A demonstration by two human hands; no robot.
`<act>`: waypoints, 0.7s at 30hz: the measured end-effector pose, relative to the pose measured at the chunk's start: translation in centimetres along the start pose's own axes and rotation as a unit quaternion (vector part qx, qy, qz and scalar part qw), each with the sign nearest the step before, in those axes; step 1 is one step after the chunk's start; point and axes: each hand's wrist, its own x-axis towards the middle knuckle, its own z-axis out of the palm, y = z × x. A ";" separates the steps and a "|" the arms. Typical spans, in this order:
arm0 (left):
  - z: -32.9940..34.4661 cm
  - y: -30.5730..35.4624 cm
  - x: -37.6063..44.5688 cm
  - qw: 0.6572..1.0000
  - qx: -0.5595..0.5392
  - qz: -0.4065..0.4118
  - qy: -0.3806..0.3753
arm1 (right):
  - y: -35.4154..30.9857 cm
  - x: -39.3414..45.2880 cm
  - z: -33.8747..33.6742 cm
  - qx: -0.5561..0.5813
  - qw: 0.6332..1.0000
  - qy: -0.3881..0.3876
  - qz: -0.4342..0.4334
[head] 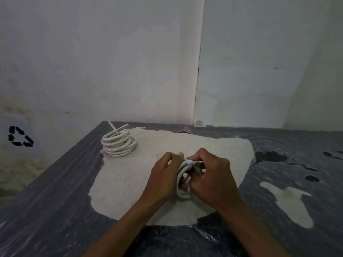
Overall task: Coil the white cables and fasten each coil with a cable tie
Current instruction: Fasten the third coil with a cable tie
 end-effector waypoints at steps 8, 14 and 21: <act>0.4 -0.1 -0.8 0.979 0.142 0.139 0.042 | -0.3 -0.3 0.5 -0.013 0.989 0.002 0.150; 0.4 -0.2 -0.9 0.979 0.111 0.149 0.081 | -0.8 -0.5 1.0 0.004 0.991 0.000 0.132; 0.2 -0.4 -0.6 0.986 0.090 0.109 0.093 | -1.1 -1.9 2.9 0.057 0.986 0.036 0.152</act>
